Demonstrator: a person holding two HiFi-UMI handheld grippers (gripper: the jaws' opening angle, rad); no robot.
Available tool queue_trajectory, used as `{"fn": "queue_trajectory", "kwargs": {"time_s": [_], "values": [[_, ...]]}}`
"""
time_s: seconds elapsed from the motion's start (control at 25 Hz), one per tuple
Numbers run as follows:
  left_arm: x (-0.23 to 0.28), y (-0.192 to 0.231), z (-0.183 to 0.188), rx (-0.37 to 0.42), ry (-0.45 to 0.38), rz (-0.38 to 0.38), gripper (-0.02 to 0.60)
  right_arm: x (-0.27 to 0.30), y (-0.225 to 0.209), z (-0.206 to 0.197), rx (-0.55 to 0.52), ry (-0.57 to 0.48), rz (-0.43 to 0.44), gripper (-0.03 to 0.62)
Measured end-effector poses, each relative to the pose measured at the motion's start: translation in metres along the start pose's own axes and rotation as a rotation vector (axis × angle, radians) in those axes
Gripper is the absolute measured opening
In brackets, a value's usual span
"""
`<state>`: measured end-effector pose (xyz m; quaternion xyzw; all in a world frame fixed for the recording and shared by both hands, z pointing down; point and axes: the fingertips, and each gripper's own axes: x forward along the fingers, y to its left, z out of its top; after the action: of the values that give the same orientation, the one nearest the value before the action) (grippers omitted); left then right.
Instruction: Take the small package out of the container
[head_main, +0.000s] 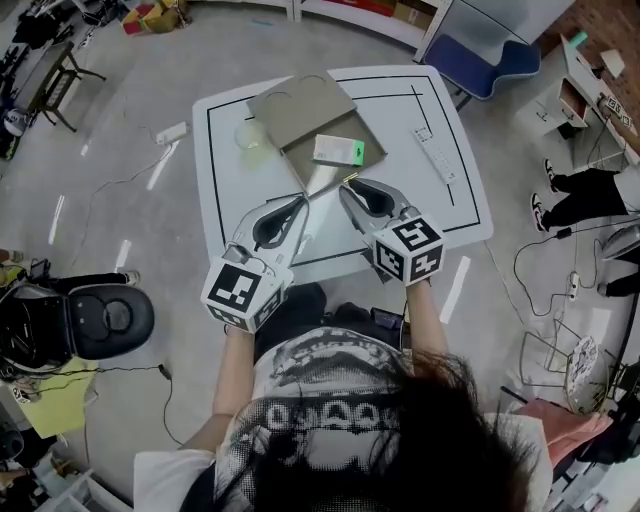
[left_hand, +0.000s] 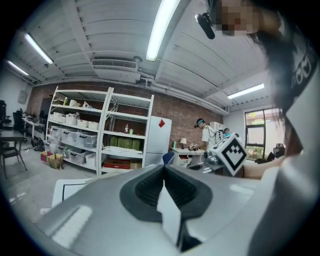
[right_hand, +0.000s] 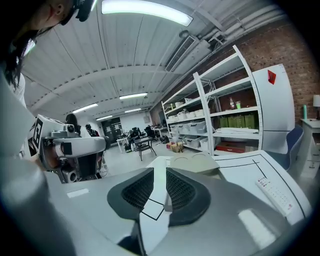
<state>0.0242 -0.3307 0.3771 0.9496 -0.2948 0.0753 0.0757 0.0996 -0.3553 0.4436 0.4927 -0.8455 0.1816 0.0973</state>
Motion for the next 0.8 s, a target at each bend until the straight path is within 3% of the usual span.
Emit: {"fn": "queue_trajectory", "kwargs": {"time_s": [0.4,0.8], "values": [[0.006,0.046,-0.003,-0.027,0.009,-0.002,0.000,0.088,-0.053,-0.023,-0.088,0.189,0.046,0.134],[0.001,0.085,-0.005,-0.061,0.015,0.021,0.000,0.157,-0.100,-0.070,-0.243,0.440,0.146,0.304]]}}
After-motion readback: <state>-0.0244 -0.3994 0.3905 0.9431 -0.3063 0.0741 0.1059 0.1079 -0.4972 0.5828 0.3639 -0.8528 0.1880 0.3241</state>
